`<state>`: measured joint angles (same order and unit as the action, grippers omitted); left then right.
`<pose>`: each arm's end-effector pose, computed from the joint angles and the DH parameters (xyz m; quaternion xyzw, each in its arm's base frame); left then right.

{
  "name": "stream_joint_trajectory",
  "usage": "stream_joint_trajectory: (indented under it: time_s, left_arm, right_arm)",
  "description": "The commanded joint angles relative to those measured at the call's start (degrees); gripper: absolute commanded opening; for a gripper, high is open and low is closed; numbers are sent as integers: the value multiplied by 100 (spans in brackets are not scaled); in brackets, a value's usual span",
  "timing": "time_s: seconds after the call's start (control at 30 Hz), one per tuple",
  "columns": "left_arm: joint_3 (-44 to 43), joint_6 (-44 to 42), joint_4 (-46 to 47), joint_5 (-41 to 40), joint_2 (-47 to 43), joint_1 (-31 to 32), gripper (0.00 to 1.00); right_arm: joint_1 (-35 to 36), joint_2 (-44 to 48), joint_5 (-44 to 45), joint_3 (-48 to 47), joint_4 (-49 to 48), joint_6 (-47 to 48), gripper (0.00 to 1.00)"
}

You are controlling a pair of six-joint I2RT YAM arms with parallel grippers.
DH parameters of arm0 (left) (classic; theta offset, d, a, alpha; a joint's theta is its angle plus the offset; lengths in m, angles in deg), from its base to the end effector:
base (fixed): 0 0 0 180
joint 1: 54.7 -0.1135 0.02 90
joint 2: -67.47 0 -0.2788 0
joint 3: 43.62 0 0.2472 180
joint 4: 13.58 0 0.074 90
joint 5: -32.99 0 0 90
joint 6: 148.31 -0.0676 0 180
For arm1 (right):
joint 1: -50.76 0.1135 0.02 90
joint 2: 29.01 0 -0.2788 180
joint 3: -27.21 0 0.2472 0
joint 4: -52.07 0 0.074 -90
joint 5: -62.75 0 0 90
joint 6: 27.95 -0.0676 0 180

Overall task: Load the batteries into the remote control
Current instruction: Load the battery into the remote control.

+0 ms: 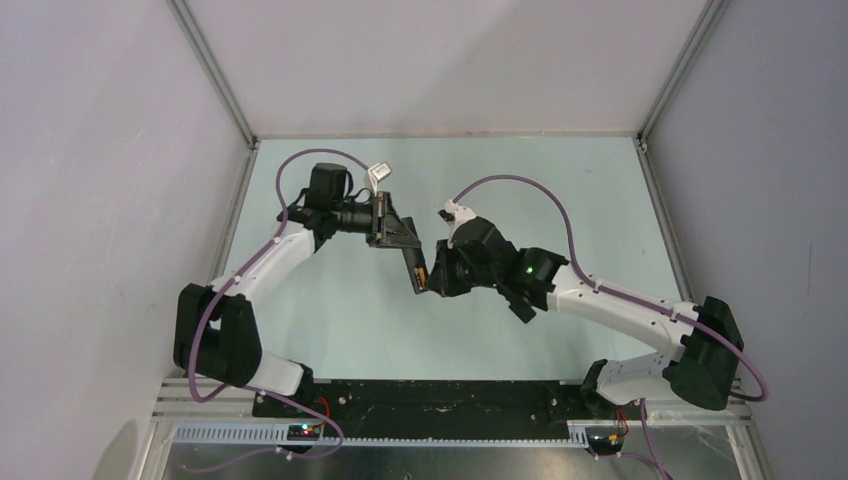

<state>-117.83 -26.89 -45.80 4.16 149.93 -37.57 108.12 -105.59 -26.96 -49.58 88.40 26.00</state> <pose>0.2780 -0.1477 0.2852 0.1143 0.8021 -0.5694 0.1388 0.1712 0.2666 0.3021 -0.1637 0.8763 0.3282 0.3123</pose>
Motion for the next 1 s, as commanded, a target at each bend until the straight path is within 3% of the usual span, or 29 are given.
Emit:
stream_joint_trajectory:
  time_s: [0.0, 0.13, 0.43, 0.63, 0.73, 0.8, 0.97]
  left_arm:
    - [-228, 238, -32, 501, -396, 85, 0]
    - [-279, 85, -37, 376, -494, 81, 0]
    - [-177, -498, -37, 57, -929, 83, 0]
    - [-29, -1026, -30, -74, -1629, 85, 0]
    - [81, -1258, -37, 91, -1992, 90, 0]
    - [132, -1337, -37, 355, -2159, 89, 0]
    - [268, -1368, -33, 725, -2432, 98, 0]
  right_arm:
    - [-124, 277, -101, -187, 155, -102, 0]
    - [-149, 718, -313, -187, 135, -49, 1]
    - [-181, 1640, -192, -173, 167, 155, 24]
    - [-171, 1872, -116, 33, 117, 424, 51]
    - [-76, 1884, -621, 157, -170, 765, 71]
    - [-3, 1818, -948, 192, -365, 923, 79]
    - [182, 1536, -1612, 194, -1010, 1082, 82]
